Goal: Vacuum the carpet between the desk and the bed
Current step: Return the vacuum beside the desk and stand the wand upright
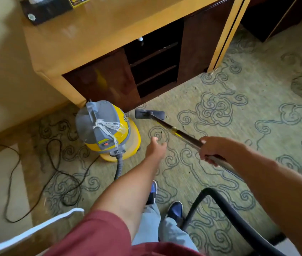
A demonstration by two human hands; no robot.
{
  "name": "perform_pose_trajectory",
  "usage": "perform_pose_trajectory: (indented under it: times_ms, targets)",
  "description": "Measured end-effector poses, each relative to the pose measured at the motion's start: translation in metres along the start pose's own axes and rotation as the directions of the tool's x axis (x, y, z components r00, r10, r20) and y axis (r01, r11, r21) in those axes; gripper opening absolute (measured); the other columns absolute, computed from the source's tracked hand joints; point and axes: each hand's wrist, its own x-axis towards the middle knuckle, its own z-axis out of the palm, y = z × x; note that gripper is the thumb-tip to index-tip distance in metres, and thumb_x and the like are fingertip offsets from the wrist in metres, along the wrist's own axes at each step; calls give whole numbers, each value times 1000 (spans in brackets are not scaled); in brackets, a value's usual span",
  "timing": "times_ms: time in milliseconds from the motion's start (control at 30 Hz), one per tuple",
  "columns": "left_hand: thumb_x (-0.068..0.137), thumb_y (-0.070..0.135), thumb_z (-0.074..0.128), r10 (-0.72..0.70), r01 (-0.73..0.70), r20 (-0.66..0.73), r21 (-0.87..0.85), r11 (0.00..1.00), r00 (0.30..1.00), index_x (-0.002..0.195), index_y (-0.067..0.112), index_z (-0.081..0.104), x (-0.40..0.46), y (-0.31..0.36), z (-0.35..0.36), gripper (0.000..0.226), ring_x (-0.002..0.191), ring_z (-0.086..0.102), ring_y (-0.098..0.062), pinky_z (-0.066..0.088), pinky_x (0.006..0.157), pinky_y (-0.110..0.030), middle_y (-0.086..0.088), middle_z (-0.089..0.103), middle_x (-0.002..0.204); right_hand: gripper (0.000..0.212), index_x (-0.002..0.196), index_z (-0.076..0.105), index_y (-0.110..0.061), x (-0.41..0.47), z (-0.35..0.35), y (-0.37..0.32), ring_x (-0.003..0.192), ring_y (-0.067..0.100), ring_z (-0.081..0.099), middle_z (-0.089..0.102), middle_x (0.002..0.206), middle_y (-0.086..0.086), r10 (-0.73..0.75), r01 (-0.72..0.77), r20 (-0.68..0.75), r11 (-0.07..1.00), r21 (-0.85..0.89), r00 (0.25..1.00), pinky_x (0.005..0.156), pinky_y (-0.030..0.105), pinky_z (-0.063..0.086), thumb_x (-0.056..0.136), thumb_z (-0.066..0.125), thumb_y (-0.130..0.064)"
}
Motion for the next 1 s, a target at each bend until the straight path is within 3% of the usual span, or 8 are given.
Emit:
perform_pose_trajectory:
  times_ms: [67, 100, 200, 333, 400, 600, 800, 1000]
  targets:
    - [98, 31, 54, -52, 85, -130, 264, 961, 990, 146, 13, 39, 15, -46, -34, 54, 130, 51, -35, 44, 105, -39, -18, 47, 146, 40, 121, 44, 5, 13, 9, -4, 51, 29, 56, 58, 71, 28, -16, 16, 8, 999, 30, 1000, 51, 37, 49, 84, 61, 6]
    - [98, 29, 54, -82, 129, -167, 293, 947, 983, 149, 12, 38, 20, -67, -50, 56, 136, 45, -35, 40, 109, -39, -18, 41, 151, 38, 119, 45, 6, 19, 15, -9, 47, 28, 54, 58, 69, 28, -32, 32, 4, 999, 44, 999, 50, 37, 48, 84, 59, 7]
    - [95, 25, 59, -94, 194, -283, 351, 916, 955, 146, 14, 39, 39, -103, -94, 55, 134, 46, -36, 43, 105, -42, -16, 41, 150, 39, 121, 43, 10, 41, 33, -31, 44, 27, 51, 55, 64, 28, -55, 56, -11, 995, 79, 998, 51, 39, 46, 83, 54, 11]
    - [93, 25, 65, 71, 166, -397, 531, 831, 915, 133, 20, 48, 77, -122, -139, 43, 126, 51, -34, 49, 95, -46, -11, 45, 139, 44, 125, 38, 3, 63, 59, -41, 39, 26, 52, 55, 51, 21, -27, 28, -13, 992, 119, 1000, 46, 35, 48, 85, 53, 10]
    - [89, 29, 71, 124, 185, -448, 585, 789, 885, 132, 25, 48, 99, -135, -158, 50, 126, 48, -32, 47, 93, -47, -8, 43, 135, 47, 126, 37, 2, 70, 74, -45, 43, 28, 53, 56, 56, 23, -20, 19, 8, 992, 124, 1000, 53, 41, 50, 83, 53, 11]
    - [86, 46, 70, 384, 38, -241, 884, 466, 891, 153, 30, 27, 166, -164, -180, 81, 152, 10, -32, 22, 118, -52, -2, 16, 164, 47, 130, 40, -12, 100, 124, -49, 41, 20, 48, 53, 67, 17, 10, -8, -12, 993, 121, 1000, 41, 28, 44, 88, 53, 4]
    - [94, 46, 60, 494, -68, -6, 989, 132, 869, 162, 26, 4, 217, -176, -180, 90, 154, -5, -35, 8, 120, -60, -4, -3, 168, 64, 143, 29, -23, 137, 152, -63, 42, 19, 49, 55, 76, 19, 47, -46, 3, 973, 226, 999, 42, 28, 46, 90, 54, 2]
    - [87, 51, 67, 485, -49, 3, 995, 82, 874, 160, 22, 13, 244, -179, -176, 96, 154, -1, -35, 8, 120, -60, -6, 6, 167, 64, 143, 30, -22, 167, 185, -80, 46, 23, 53, 57, 71, 20, 68, -62, -11, 962, 265, 998, 54, 38, 53, 88, 55, -1]
